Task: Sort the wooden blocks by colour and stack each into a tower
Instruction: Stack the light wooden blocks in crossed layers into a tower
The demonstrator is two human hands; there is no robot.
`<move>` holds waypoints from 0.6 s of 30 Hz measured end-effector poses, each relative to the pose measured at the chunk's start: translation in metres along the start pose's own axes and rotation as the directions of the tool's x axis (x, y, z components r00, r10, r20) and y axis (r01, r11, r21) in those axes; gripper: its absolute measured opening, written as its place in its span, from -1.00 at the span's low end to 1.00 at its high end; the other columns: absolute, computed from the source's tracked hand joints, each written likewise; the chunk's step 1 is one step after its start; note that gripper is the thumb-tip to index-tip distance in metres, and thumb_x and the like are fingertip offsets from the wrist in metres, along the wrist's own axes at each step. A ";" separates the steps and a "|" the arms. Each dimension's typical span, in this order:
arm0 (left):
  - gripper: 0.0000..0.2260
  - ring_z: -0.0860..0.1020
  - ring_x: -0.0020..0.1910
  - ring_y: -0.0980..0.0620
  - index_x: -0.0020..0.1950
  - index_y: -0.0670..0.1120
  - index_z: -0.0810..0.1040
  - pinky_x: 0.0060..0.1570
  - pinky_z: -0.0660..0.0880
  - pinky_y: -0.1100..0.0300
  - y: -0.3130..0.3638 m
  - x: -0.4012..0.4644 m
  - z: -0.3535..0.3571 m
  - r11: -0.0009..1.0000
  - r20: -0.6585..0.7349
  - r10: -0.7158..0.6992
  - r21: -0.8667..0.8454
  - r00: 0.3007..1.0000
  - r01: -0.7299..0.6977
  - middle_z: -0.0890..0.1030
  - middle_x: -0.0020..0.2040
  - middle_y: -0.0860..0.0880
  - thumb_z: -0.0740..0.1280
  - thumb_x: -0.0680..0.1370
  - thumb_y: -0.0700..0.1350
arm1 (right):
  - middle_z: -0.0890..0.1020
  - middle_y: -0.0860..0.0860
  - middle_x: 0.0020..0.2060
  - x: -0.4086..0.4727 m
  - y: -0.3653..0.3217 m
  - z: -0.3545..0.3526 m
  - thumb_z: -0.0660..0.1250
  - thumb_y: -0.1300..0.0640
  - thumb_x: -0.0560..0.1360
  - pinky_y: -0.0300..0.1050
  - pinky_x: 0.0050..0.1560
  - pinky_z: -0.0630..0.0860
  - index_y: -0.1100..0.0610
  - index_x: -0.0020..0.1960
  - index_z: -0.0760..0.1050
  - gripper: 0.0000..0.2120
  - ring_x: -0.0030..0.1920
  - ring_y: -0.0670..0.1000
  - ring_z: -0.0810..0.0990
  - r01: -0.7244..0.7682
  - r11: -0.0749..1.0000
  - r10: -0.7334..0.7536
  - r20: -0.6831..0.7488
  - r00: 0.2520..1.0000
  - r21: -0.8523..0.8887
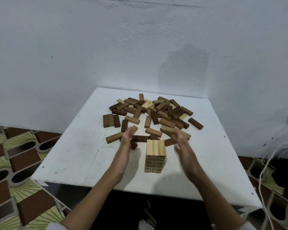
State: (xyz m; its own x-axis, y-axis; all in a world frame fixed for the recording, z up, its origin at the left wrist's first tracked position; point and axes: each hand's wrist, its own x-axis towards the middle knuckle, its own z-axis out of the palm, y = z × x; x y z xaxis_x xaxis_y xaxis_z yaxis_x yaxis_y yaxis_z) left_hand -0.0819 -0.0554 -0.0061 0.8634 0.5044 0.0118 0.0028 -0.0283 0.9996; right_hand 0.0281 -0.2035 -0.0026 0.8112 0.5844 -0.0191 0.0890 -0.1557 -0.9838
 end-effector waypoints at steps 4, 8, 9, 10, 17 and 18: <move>-0.45 0.18 0.46 0.10 0.47 0.15 0.19 0.39 0.12 0.11 0.001 0.040 -0.029 0.992 -0.101 -0.005 0.127 0.995 0.018 0.19 0.49 0.13 0.07 0.52 0.31 | 0.25 -0.08 0.42 0.050 -0.019 -0.011 0.18 -0.02 0.58 -0.15 0.27 0.29 0.01 0.48 0.16 -0.49 0.34 -0.12 0.28 0.059 0.980 -0.056 0.021 0.998 -0.190; -0.66 0.31 0.37 0.11 0.39 -0.07 0.36 0.35 0.25 0.18 -0.005 0.094 -0.050 0.940 -0.104 0.103 0.336 0.989 -0.063 0.36 0.39 0.03 0.21 0.61 -0.08 | 0.23 -0.01 0.39 0.114 -0.030 -0.004 0.27 0.16 0.55 -0.13 0.37 0.24 0.04 0.44 0.21 -0.50 0.34 -0.08 0.26 0.193 0.833 -0.149 0.125 0.981 -0.519; -0.71 0.36 0.32 0.09 0.33 -0.09 0.42 0.29 0.29 0.22 -0.006 0.108 -0.055 0.917 -0.104 0.123 0.393 0.987 -0.073 0.42 0.33 0.00 0.22 0.61 -0.12 | 0.24 -0.02 0.38 0.131 -0.032 -0.001 0.27 0.17 0.54 -0.16 0.37 0.21 0.04 0.42 0.24 -0.52 0.34 -0.09 0.25 0.230 0.787 -0.171 0.156 0.973 -0.572; -0.77 0.41 0.27 0.08 0.25 -0.08 0.47 0.25 0.33 0.24 -0.006 0.120 -0.059 0.899 -0.098 0.135 0.431 0.986 -0.080 0.46 0.28 -0.01 0.23 0.60 -0.15 | 0.26 -0.01 0.38 0.146 -0.033 0.002 0.27 0.18 0.54 -0.17 0.37 0.19 0.07 0.41 0.28 -0.55 0.36 -0.07 0.24 0.261 0.741 -0.180 0.191 0.965 -0.618; -0.73 0.47 0.13 0.02 0.23 -0.14 0.53 0.03 0.31 0.32 -0.027 0.201 -0.075 0.722 0.038 0.117 0.683 0.992 -0.111 0.51 0.12 -0.03 0.21 0.57 -0.29 | 0.38 0.12 0.33 0.236 -0.027 0.032 0.21 0.25 0.51 -0.06 0.24 0.30 0.21 0.33 0.37 -0.62 0.31 0.11 0.32 0.387 0.359 -0.068 0.390 0.918 -0.849; -0.73 0.47 0.14 0.00 0.22 -0.15 0.52 0.02 0.31 0.32 -0.032 0.213 -0.075 0.703 0.059 0.102 0.702 0.993 -0.114 0.50 0.09 -0.03 0.20 0.56 -0.30 | 0.34 0.12 0.38 0.247 -0.023 0.035 0.21 0.26 0.50 -0.06 0.27 0.27 0.21 0.36 0.34 -0.58 0.35 0.10 0.29 0.394 0.338 -0.058 0.399 0.915 -0.855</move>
State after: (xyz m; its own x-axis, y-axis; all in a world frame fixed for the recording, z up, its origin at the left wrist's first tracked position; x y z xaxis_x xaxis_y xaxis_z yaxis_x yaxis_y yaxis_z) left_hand 0.0639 0.1176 -0.0337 0.8874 0.4472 0.1123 0.2581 -0.6835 0.6828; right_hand 0.2066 -0.0277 0.0088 0.5067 0.8615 -0.0317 0.8436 -0.5031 -0.1876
